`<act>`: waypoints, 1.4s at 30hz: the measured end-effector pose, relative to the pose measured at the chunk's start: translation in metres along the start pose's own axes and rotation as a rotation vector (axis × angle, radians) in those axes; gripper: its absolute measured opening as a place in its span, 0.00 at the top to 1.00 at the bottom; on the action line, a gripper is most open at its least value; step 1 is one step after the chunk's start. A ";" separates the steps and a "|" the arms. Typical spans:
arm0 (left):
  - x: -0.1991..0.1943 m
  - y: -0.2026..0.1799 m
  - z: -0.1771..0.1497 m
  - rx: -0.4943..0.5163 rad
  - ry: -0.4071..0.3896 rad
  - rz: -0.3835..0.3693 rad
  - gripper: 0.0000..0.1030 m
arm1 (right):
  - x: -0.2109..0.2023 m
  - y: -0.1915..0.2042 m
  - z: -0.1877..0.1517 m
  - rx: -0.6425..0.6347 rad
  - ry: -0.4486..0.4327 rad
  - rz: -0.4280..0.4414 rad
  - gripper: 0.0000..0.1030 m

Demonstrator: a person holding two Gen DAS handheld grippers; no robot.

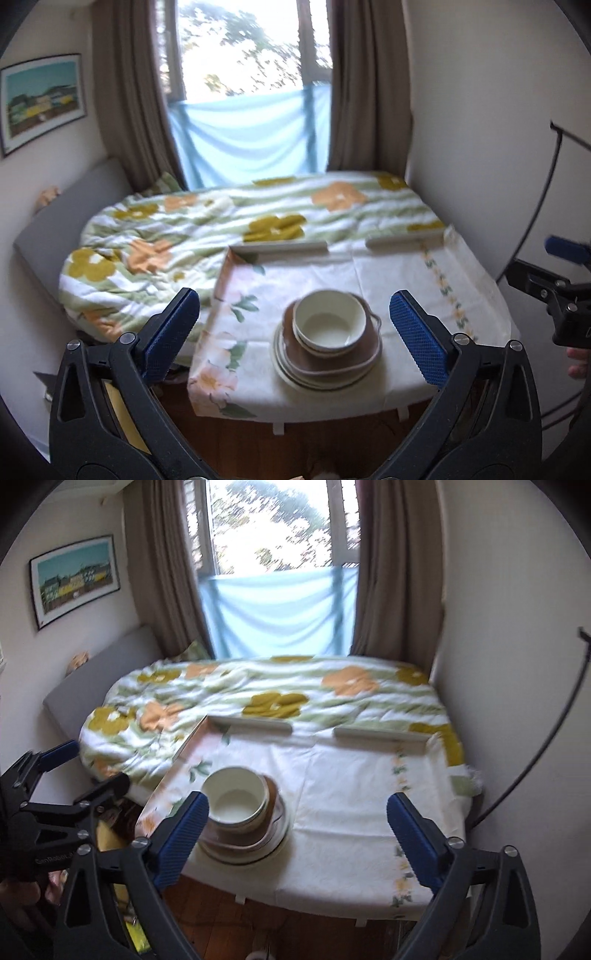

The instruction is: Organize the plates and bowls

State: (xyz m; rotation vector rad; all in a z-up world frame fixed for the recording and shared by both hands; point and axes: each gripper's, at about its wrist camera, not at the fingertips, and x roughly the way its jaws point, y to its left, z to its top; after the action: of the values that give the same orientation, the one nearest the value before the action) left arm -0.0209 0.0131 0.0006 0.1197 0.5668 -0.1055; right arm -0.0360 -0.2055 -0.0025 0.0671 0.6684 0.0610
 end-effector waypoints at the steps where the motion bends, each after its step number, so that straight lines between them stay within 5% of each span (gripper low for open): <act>1: -0.009 0.001 0.003 -0.016 -0.027 0.004 0.01 | -0.006 -0.002 0.001 0.010 -0.020 -0.017 0.04; 9: -0.046 -0.007 0.012 -0.011 -0.141 -0.015 0.01 | -0.041 -0.011 -0.006 0.056 -0.097 -0.110 0.04; 25: -0.057 -0.011 0.010 0.003 -0.172 -0.010 0.01 | -0.061 0.001 -0.002 0.040 -0.176 -0.126 0.04; 42: -0.053 -0.012 0.008 0.003 -0.155 -0.021 0.01 | -0.058 0.002 -0.004 0.041 -0.159 -0.138 0.04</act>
State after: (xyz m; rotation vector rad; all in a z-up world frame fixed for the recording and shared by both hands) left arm -0.0629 0.0041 0.0350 0.1071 0.4137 -0.1349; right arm -0.0838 -0.2083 0.0300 0.0647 0.5137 -0.0904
